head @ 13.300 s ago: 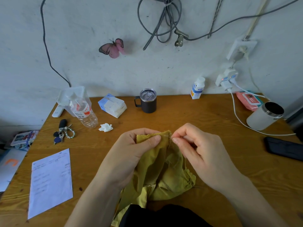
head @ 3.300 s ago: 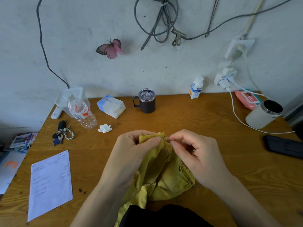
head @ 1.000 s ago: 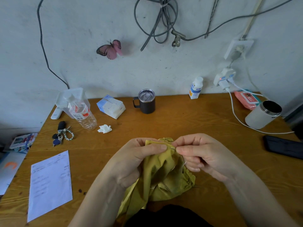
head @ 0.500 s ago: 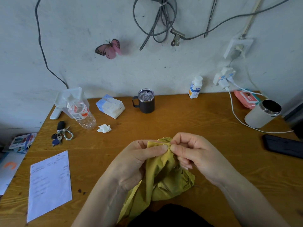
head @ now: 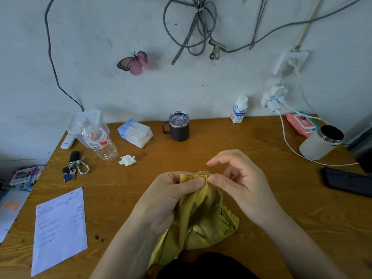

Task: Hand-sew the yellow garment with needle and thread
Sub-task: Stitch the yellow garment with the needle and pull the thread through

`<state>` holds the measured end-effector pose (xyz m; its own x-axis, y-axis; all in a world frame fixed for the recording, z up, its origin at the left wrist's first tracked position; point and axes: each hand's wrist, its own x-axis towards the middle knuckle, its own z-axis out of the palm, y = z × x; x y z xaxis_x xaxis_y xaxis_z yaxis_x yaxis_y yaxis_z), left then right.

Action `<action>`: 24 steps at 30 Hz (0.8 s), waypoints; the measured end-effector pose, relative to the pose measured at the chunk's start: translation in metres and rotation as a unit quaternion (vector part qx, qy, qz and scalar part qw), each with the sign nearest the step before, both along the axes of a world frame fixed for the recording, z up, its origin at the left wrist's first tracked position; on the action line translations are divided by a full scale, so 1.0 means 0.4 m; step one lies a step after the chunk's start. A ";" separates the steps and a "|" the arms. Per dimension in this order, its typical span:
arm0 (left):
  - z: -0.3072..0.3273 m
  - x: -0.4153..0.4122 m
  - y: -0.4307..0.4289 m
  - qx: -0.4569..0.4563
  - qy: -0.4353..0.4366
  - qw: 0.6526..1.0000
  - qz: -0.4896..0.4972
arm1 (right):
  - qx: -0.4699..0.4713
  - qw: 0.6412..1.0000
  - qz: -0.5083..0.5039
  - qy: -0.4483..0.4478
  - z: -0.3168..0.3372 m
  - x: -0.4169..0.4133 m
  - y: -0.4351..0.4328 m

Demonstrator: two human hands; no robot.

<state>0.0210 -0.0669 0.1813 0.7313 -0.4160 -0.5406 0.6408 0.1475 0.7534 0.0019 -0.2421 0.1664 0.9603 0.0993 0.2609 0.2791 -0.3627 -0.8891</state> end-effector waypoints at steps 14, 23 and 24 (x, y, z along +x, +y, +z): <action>0.000 -0.009 -0.006 0.066 -0.053 0.996 -0.019 | -0.087 0.969 -0.054 -0.223 -0.005 -0.015 0.045; -0.006 -0.008 -0.010 0.104 -0.098 0.990 -0.006 | -0.165 0.955 -0.091 -0.228 -0.033 -0.009 0.061; -0.006 -0.008 -0.013 0.120 -0.109 0.987 -0.006 | -0.168 0.951 -0.103 -0.238 -0.038 -0.010 0.068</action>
<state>0.0179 -0.0720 0.1789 0.8370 -0.3048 -0.4545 0.4600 -0.0577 0.8860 -0.0020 -0.2151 0.1513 0.7497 0.0773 0.6573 0.5132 -0.6950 -0.5036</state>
